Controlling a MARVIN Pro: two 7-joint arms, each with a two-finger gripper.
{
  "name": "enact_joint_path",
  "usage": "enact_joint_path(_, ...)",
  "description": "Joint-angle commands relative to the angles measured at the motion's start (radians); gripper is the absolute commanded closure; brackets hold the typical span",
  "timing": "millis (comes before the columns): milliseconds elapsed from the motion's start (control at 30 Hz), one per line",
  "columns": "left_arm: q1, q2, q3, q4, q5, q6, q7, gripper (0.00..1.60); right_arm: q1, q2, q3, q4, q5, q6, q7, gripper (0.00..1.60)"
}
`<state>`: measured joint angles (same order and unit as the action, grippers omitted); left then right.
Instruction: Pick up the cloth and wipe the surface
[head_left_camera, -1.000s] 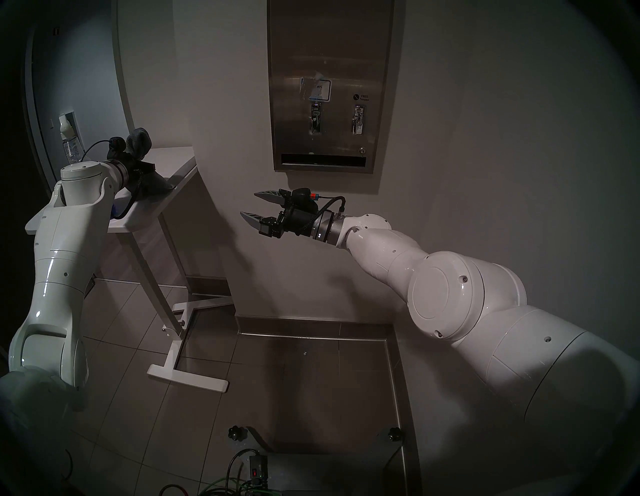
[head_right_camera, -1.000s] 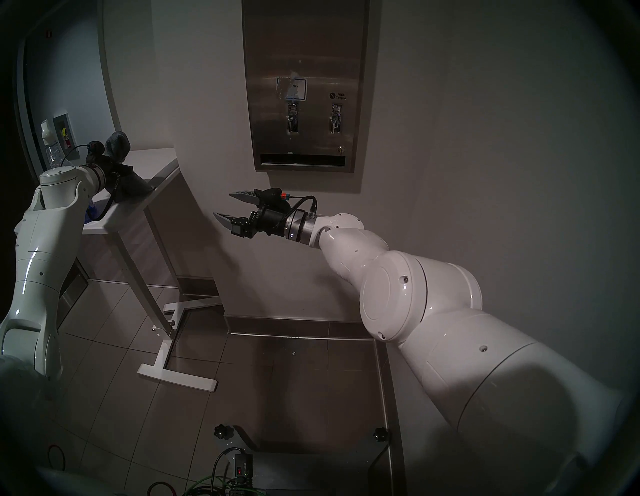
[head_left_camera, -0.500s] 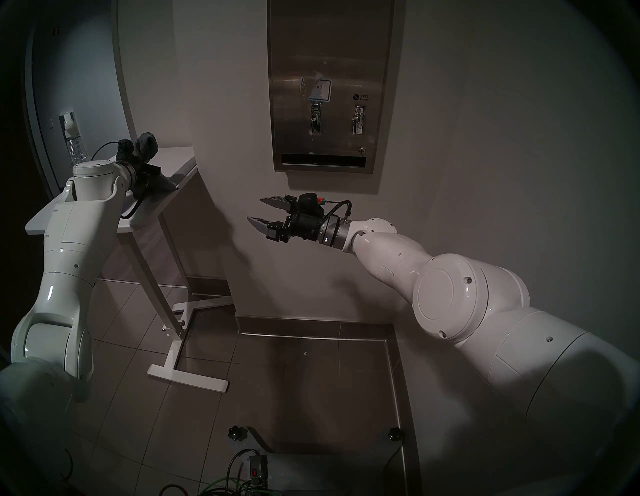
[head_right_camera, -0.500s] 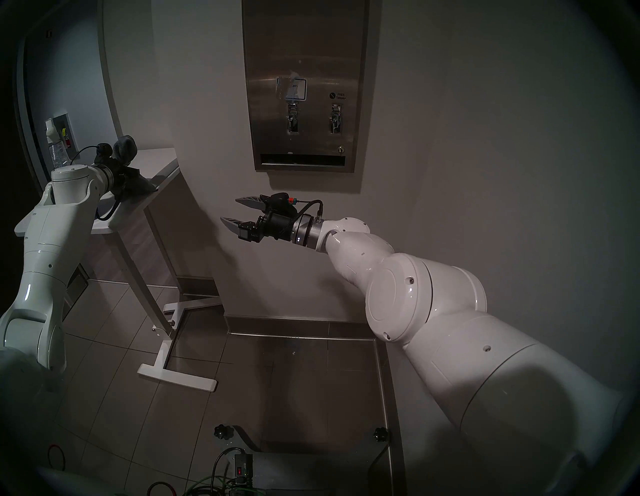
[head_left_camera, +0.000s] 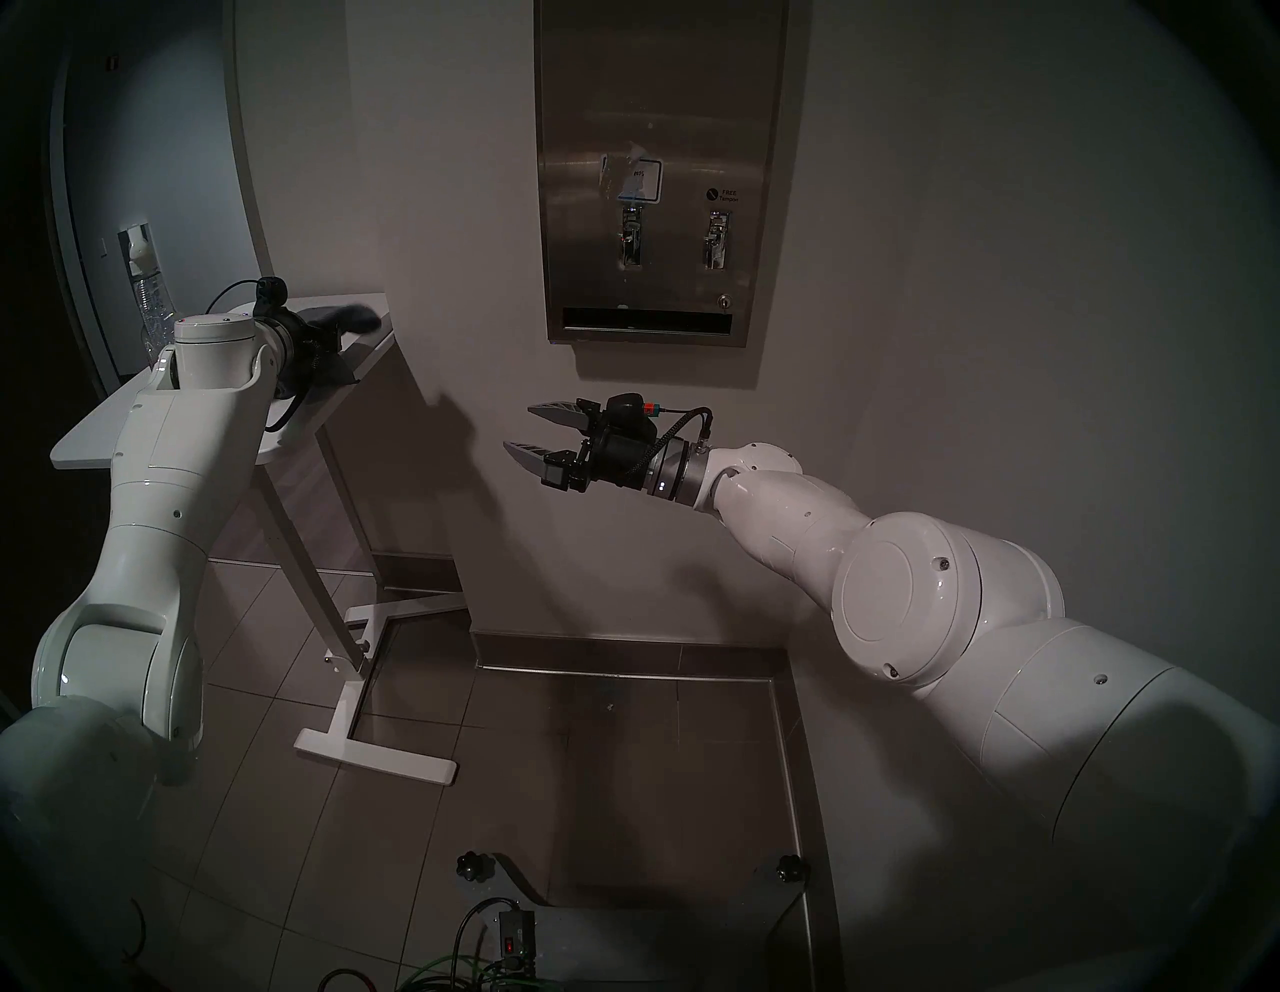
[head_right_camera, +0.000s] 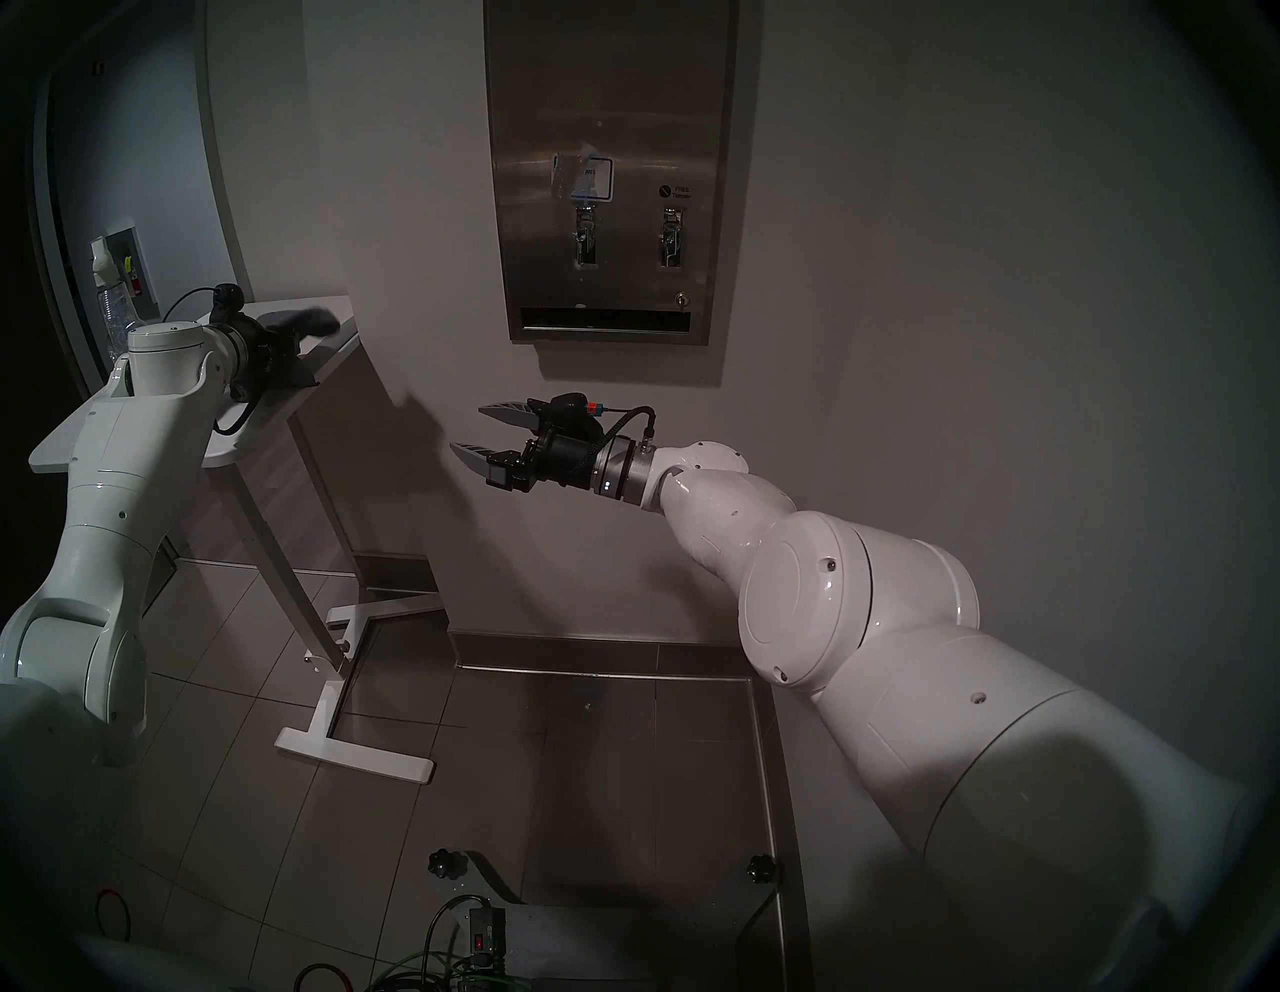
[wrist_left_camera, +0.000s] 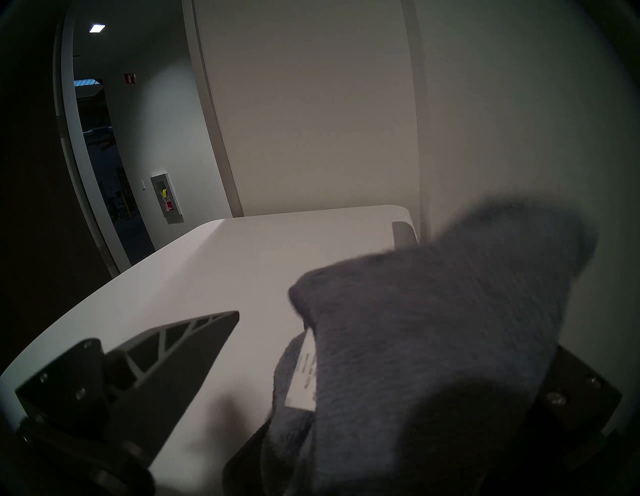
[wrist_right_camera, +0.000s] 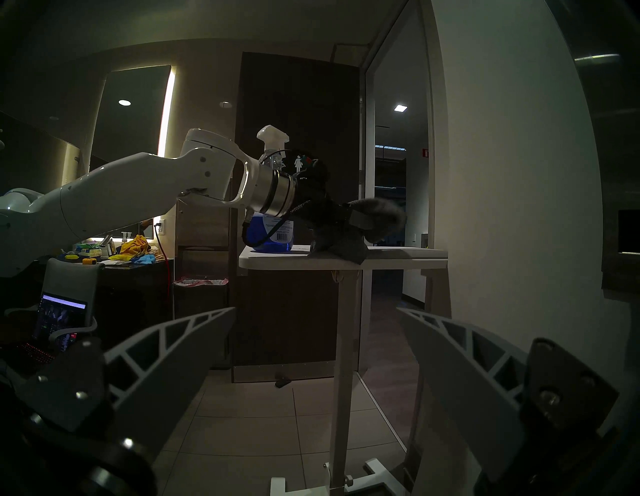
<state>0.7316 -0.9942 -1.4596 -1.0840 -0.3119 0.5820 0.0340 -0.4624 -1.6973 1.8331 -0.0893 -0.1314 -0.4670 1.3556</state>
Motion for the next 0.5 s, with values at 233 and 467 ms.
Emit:
enact_joint_path(233,-0.13,-0.023,0.021,0.055,0.025,-0.006,0.03,0.0,0.024,0.004,0.018,-0.02,0.012,0.017,0.025,0.0)
enact_joint_path(467,-0.161,-0.03,0.029,0.09,0.037,-0.008,0.043,1.6,0.024,0.008,0.024,-0.021,0.012,0.025,0.036,0.0)
